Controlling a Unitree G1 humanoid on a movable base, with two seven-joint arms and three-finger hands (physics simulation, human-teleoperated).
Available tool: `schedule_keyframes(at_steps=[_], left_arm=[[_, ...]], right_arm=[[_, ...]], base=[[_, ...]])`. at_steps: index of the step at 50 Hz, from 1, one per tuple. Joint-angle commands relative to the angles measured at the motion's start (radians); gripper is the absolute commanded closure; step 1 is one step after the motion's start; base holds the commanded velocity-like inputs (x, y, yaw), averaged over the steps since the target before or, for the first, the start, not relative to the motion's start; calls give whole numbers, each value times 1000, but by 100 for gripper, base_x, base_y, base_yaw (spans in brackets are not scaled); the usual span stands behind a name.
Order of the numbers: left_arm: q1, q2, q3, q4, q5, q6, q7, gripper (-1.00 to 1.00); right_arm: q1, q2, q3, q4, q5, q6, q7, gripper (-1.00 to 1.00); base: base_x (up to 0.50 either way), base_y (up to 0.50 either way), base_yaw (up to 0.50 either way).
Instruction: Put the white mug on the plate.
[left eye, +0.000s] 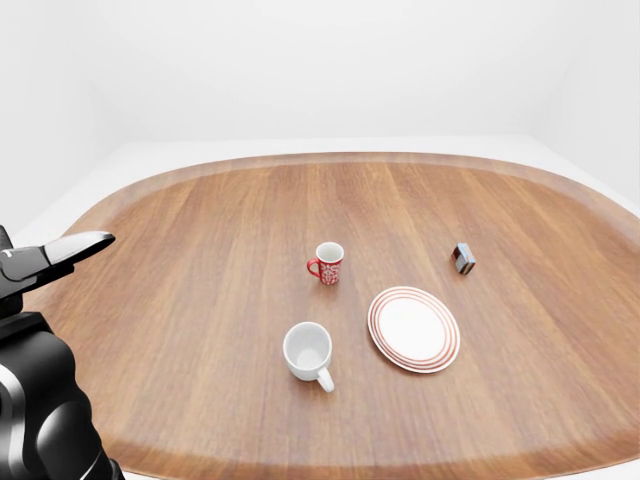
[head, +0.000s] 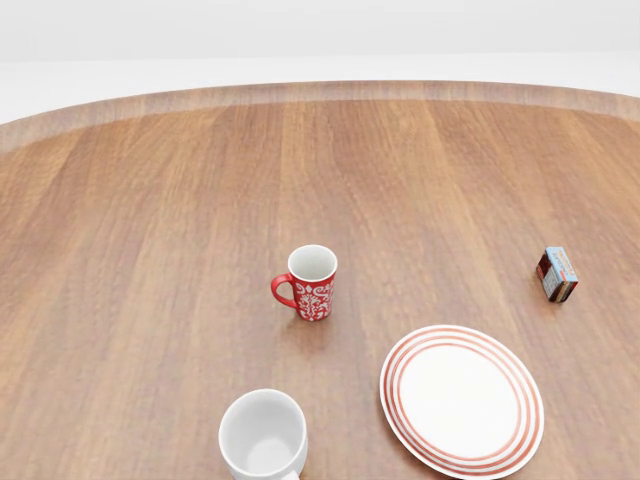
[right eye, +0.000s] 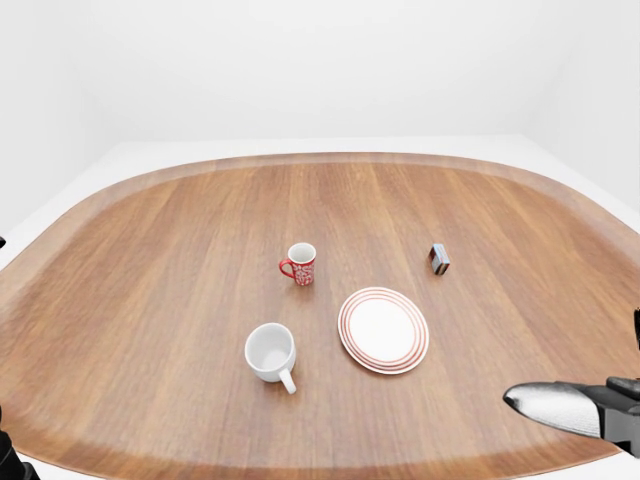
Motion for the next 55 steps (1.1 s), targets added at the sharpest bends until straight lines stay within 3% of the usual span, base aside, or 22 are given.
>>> schedule_keyframes(at_steps=[1, 3, 6, 8, 9, 11, 16, 19, 25, 27, 32, 40, 46, 55], left_arm=[[-7, -8, -14, 55, 5, 0, 10, -100], [-7, -8, -14, 53, 4, 0, 10, -100], [-7, -9, -15, 52, 6, 0, 10, -100], [-8, -8, -13, 51, 4, 0, 11, -100], [-8, -8, -13, 50, 3, 0, 12, -100], [-8, -8, -13, 51, 3, 0, 12, -100], [-8, -8, -14, 48, 2, 0, 12, -100], [-7, -9, -15, 51, 3, 0, 11, -100], [-9, -6, -13, 52, 1, 0, 14, -100], [-9, -6, -11, 52, -1, 0, 15, -100], [-7, -6, -10, 50, -3, 0, 14, -100], [-5, -6, -8, 49, -7, 0, 15, -100], [-2, -9, -10, 50, -4, 0, 13, -100], [-3, -9, -10, 56, -2, 0, 11, -100]], right_arm=[[-55, -16, 117, 0, -113, 0, 5, -100], [-83, -39, 192, 0, -188, 0, 3, -100], [-218, -66, 398, 0, -470, 0, 19, -100], [-308, -70, 477, 0, -508, 0, 26, -100], [-374, -88, 577, 0, -582, 0, 31, -100], [-485, -50, 719, 0, -730, 0, 97, -100], [-600, 106, 1021, 86, -1181, 0, 371, -100], [-634, 211, 1128, 249, -1421, 0, 532, -100], [-664, 415, 1181, 489, -1801, 0, 800, -100], [-677, 471, 1171, 530, -1862, 0, 852, -100], [-708, 574, 1172, 626, -2005, 0, 856, -100], [-666, 637, 1215, 724, -2127, 0, 856, -100], [-575, 652, 1301, 753, -2192, 0, 856, -100], [-575, 666, 1304, 854, -2200, 0, 856, -100]], base=[[0, 0, 0], [0, 0, 0], [0, 0, 0], [0, 0, 0], [0, 0, 0], [0, 0, 0], [0, 0, 0], [0, 0, 0], [0, 0, 0], [0, 0, 0], [0, 0, 0], [0, 0, 0], [0, 0, 0], [0, 0, 0]])
